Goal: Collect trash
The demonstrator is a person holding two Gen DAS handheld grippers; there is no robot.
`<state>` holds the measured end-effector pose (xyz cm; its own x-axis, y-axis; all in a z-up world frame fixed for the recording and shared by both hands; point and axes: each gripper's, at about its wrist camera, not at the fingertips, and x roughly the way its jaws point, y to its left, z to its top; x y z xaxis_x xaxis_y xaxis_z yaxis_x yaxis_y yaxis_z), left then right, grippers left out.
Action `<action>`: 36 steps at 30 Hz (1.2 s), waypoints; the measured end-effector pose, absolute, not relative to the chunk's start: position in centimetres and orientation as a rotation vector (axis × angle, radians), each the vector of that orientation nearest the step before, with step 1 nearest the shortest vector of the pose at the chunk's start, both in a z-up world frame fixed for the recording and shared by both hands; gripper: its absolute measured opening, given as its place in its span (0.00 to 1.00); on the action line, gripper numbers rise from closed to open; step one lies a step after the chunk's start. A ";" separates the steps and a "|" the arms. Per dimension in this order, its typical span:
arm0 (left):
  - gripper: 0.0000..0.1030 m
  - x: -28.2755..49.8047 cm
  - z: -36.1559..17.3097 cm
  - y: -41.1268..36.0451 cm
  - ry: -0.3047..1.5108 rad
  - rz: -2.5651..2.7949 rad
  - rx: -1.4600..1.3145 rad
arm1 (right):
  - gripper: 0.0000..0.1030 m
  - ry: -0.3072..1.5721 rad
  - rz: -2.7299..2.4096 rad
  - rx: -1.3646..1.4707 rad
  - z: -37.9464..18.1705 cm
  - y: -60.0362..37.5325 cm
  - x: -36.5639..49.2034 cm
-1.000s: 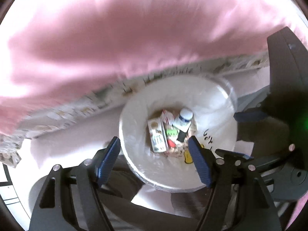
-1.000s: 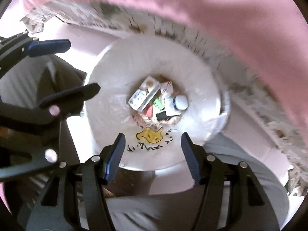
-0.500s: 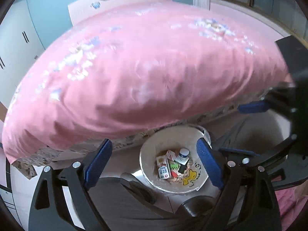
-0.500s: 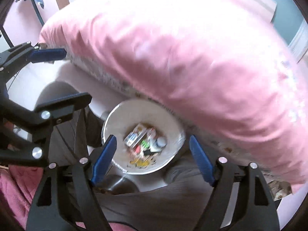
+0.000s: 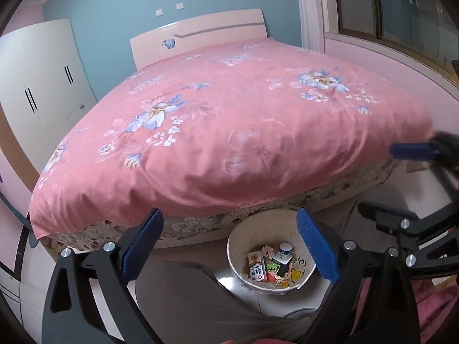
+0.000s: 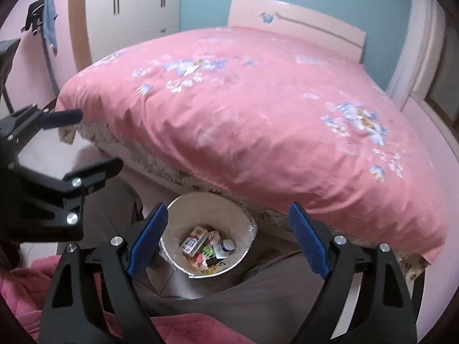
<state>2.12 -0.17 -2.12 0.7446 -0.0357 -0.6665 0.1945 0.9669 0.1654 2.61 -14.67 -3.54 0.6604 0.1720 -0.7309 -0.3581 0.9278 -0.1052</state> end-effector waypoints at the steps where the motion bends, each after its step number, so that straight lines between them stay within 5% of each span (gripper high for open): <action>1: 0.93 1.7 -2.0 -0.2 0.713 -0.123 0.240 | 0.82 0.783 0.288 -0.246 -3.3 -14.7 2.2; 13: 0.93 -0.6 -1.4 -0.6 0.664 -0.117 0.216 | 0.82 0.636 0.175 -0.246 -1.7 -15.2 -1.4; 36: 0.93 -0.7 -1.2 -0.2 0.669 -0.125 0.179 | 0.82 0.642 0.151 -0.208 -1.5 -15.9 -1.5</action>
